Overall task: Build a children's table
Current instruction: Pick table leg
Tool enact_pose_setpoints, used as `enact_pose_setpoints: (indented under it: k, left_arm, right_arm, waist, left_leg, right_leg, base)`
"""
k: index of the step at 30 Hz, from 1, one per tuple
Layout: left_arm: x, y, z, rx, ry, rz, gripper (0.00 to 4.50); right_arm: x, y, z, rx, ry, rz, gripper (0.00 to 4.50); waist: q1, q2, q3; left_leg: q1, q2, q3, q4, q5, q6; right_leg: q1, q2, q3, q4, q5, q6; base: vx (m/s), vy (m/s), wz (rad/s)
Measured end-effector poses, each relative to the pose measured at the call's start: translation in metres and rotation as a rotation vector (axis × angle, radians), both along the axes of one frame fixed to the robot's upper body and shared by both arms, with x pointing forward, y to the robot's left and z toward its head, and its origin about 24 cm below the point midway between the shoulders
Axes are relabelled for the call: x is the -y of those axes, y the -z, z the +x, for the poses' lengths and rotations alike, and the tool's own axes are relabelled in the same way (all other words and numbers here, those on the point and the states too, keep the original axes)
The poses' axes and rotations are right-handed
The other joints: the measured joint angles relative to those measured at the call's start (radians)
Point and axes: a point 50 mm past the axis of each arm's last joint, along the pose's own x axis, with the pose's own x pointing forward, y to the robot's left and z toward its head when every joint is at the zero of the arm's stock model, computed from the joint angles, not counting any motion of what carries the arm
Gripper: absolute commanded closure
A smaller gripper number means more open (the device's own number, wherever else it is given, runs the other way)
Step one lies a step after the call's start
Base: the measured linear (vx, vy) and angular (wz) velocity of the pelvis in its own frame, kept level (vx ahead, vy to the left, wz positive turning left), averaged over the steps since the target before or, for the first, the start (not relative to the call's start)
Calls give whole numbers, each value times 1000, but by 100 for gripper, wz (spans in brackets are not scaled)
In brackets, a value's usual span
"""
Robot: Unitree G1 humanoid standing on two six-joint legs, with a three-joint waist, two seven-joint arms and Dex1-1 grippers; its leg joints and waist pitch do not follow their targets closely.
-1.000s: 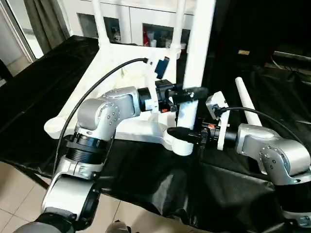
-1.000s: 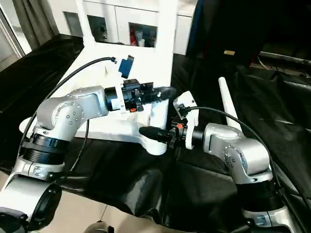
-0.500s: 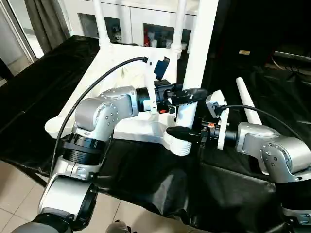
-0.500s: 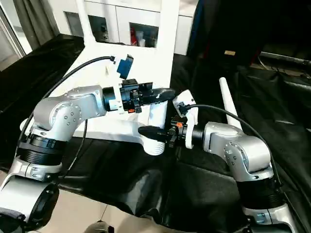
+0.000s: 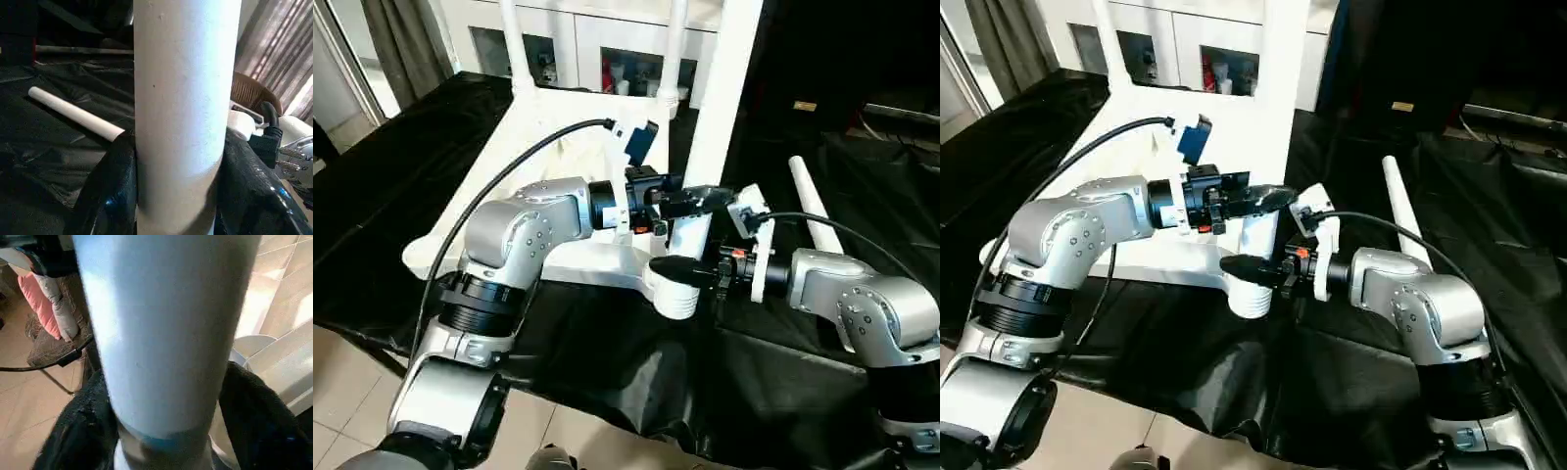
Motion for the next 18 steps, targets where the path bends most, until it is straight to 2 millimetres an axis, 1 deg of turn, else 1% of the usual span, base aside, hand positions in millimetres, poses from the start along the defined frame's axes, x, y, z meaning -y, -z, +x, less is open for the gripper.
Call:
enact_pose_setpoints:
  k: [1,2,4,6,7,15,16,18]
  left_arm:
    - [0,0,0,1,0,0,262]
    - [0,0,0,1,0,0,262]
    - [0,0,0,2,-2,0,262]
    - [0,0,0,2,-3,0,262]
    - [0,0,0,2,-3,0,262]
    - [1,0,1,6,-15,0,262]
    - [0,0,1,6,-16,-1,193]
    - [-1,-1,2,-4,-23,-21,193]
  right_arm:
    - [0,0,0,0,-1,2,208]
    - [0,0,0,-1,-1,2,208]
    - [0,0,0,-3,-4,6,233]
    - [-1,0,-1,-3,-8,7,233]
    - [-1,0,-1,-3,-8,7,249]
    - [-1,-1,0,0,-7,7,258]
    - [-2,-1,0,1,-7,8,258]
    - [-3,-1,1,11,-3,16,258]
  waist:
    - [0,0,0]
    - [0,0,0]
    - [0,0,0]
    - [0,0,0]
    - [0,0,0]
    - [0,0,0]
    - [0,0,0]
    - [0,0,0]
  left_leg:
    - [0,0,0,0,0,0]
    - [0,0,0,0,0,0]
    - [0,0,0,0,0,0]
    - [0,0,0,0,0,0]
    - [0,0,0,0,0,0]
    - [0,0,0,0,0,0]
    - [0,0,0,0,0,0]
    - [0,0,0,0,0,0]
  right_leg:
    - [0,0,0,0,0,0]
    - [0,0,0,0,0,0]
    - [0,0,0,0,0,0]
    - [0,0,0,0,0,0]
    - [0,0,0,0,0,0]
    - [0,0,0,0,0,0]
    - [0,0,0,0,0,0]
    - [0,0,0,0,0,0]
  base:
    - [0,0,0]
    - [0,0,0]
    - [0,0,0]
    - [0,0,0]
    - [0,0,0]
    - [0,0,0]
    - [0,0,0]
    - [0,0,0]
